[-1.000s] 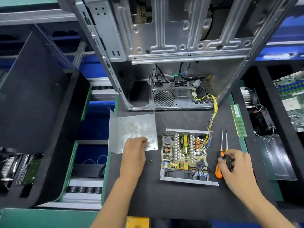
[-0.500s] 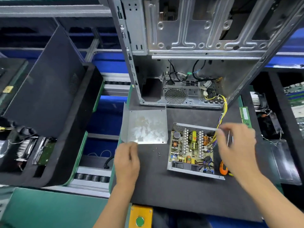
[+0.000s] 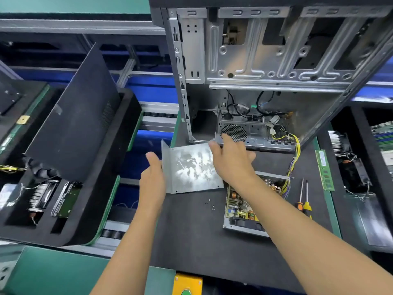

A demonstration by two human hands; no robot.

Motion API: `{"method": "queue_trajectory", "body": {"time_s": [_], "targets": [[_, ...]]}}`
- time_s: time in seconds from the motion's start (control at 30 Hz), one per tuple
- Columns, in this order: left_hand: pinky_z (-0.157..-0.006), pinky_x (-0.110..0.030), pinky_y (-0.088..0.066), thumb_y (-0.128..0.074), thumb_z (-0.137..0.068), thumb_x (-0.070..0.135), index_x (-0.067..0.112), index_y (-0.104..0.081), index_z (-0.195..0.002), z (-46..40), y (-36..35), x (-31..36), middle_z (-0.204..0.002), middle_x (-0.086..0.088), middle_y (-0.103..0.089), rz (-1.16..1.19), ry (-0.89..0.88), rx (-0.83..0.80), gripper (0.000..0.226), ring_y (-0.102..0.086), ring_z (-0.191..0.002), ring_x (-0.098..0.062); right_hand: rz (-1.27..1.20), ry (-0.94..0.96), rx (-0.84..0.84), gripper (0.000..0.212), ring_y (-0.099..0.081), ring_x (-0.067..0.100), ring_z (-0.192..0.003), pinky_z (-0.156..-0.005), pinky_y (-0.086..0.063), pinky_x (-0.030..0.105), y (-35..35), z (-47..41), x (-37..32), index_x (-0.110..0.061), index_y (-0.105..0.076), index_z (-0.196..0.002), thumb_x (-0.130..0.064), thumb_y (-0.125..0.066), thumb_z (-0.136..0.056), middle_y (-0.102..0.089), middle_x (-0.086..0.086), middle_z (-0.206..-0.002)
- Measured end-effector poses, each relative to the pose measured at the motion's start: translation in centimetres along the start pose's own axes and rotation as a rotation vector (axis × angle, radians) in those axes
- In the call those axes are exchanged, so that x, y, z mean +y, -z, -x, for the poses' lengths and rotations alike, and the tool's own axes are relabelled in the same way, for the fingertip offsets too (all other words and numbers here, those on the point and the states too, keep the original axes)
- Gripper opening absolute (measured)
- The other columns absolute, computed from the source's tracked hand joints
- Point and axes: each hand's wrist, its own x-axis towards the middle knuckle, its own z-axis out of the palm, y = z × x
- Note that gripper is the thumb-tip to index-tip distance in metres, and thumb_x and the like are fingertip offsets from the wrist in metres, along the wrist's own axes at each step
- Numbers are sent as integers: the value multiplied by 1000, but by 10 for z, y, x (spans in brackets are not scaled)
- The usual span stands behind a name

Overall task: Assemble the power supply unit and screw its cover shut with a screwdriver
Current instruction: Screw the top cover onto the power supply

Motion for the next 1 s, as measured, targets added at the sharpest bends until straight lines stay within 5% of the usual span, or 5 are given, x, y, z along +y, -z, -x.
{"method": "queue_trajectory", "body": {"time_s": [0.3,0.5,0.7,0.83,1.0], "targets": [[-72,-52,-52,-33,-82,83,16,-52,-73,58,5,19,-72,-3,-61,201,-264,169,70,-53,-68,-22,-1027,-167,-12,38,-70,19,-94,-89,-55,57,69,56,13,-28,-63,-114,-59,-51,-94,-73,-9,-88],[-59,-17,-41,-61,-90,48,31,-57,-79,81,-32,49,-70,14,-53,183,-604,54,20,-46,-62,-4,-1182,-254,-117,51,-67,7,-57,-47,-52,25,119,69,61,-21,-71,-97,-54,-33,-103,-74,-6,-75],[-79,-36,-49,-55,-80,68,52,-59,-125,82,-60,64,-104,11,-68,306,-399,-274,47,-62,-93,-14,-1112,14,-197,34,-62,24,-109,-80,-53,36,155,76,116,-23,-72,-119,-40,-54,-94,-69,7,-123],[-101,-34,-49,-48,-73,85,47,-72,-92,92,-76,71,-117,11,-70,183,-328,-312,49,-66,-105,-6,-927,212,18,32,-56,14,-120,-100,-40,39,141,87,132,-35,-75,-109,-34,-64,-79,-67,-7,-126],[-79,-6,-47,-61,-95,7,22,-73,-114,105,-90,48,-106,17,-75,196,-409,-298,27,-67,-102,4,-1138,-6,304,29,-65,16,-112,-101,-48,43,115,98,139,-25,-74,-86,-54,-77,-79,-60,21,-133]]}}
